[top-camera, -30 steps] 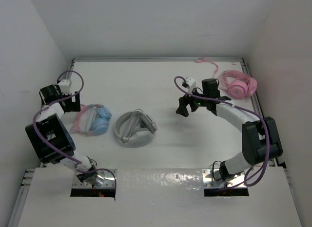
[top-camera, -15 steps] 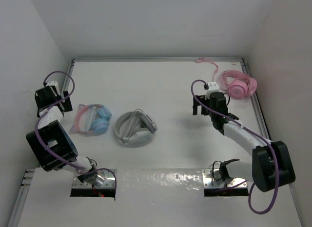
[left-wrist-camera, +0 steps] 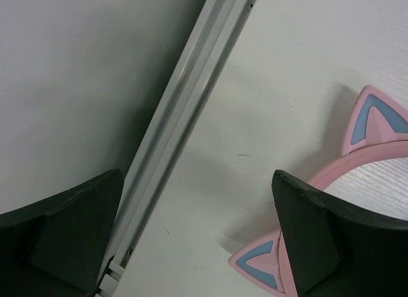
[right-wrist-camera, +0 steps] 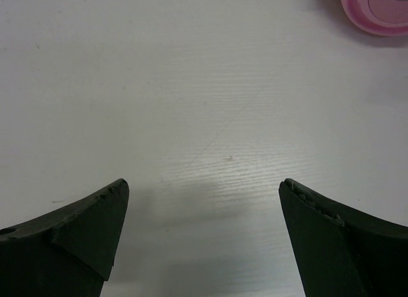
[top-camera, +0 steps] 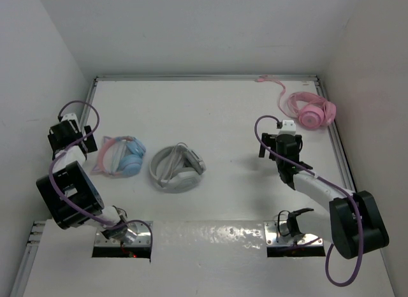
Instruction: Wrap the headphones
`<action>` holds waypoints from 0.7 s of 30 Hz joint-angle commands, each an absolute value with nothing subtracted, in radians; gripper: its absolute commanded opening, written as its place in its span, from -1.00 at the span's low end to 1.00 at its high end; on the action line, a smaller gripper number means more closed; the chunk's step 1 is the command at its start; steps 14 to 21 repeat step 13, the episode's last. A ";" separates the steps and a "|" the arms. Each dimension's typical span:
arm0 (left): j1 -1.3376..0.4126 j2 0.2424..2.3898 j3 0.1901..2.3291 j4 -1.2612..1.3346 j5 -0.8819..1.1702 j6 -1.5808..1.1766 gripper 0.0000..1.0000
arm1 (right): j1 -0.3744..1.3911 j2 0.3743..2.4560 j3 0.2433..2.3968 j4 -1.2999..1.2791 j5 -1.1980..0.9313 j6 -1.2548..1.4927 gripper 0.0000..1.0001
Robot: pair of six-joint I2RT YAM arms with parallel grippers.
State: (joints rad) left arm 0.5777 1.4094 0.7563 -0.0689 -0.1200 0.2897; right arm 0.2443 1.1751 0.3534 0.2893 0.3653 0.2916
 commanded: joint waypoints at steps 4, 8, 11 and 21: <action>0.589 1.376 0.759 -0.015 -0.150 0.273 0.99 | 0.245 1.163 0.371 0.350 0.371 0.285 0.98; 0.589 1.376 0.759 0.018 -0.155 0.273 0.99 | 0.245 1.158 0.370 0.347 0.368 0.275 0.98; 0.589 1.376 0.758 0.015 -0.149 0.273 0.99 | 0.244 1.157 0.368 0.348 0.371 0.273 0.98; 0.589 1.373 0.755 0.020 -0.143 0.270 0.99 | 0.244 1.157 0.367 0.348 0.374 0.273 0.98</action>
